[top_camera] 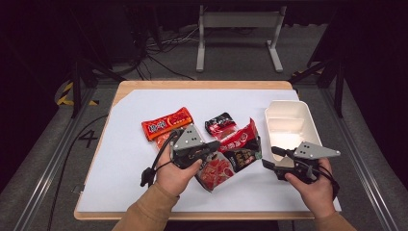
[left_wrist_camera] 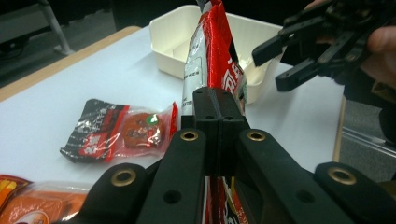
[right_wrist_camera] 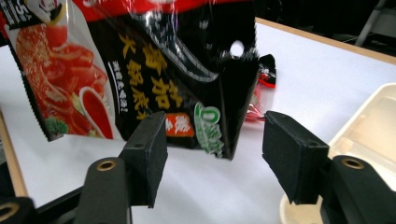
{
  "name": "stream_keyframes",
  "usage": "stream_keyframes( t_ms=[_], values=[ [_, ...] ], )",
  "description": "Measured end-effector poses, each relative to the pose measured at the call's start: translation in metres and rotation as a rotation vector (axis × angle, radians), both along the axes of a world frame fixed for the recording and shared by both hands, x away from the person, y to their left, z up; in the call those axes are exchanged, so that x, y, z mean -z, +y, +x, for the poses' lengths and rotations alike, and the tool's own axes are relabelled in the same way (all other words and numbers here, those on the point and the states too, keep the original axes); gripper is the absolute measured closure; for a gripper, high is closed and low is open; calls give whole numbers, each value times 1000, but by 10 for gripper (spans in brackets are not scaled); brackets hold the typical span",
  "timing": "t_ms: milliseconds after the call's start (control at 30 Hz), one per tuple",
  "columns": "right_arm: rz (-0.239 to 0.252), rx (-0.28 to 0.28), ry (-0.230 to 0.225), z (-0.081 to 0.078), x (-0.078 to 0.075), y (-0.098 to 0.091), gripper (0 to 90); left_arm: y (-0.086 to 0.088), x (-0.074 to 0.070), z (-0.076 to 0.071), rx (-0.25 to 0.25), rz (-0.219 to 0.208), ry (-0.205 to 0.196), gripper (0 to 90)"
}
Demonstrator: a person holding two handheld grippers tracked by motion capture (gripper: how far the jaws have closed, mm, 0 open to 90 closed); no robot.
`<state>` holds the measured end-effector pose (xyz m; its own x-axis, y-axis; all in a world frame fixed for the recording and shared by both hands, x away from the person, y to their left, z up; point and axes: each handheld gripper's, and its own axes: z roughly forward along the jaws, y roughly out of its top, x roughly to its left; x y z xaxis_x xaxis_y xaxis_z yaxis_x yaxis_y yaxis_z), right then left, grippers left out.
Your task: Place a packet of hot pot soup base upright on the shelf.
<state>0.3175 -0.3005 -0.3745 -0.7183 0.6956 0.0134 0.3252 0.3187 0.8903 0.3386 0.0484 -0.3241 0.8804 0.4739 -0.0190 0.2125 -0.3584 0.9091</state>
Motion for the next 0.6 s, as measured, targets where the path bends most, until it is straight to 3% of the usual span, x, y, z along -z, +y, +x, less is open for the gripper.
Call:
stream_keyframes(
  t_ms=[200,300,433,600],
  values=[
    [23,-4,30,3,8,4,374,3,-10,-4,1,-21,-20,900],
    [77,-10,74,6,15,8,371,3,-13,-6,1,-33,-29,900],
    [96,-5,91,8,21,12,353,4,-16,-7,-2,-56,-38,900],
    [155,-28,131,14,28,16,344,3,-20,-12,10,-73,-47,900]
  ],
)
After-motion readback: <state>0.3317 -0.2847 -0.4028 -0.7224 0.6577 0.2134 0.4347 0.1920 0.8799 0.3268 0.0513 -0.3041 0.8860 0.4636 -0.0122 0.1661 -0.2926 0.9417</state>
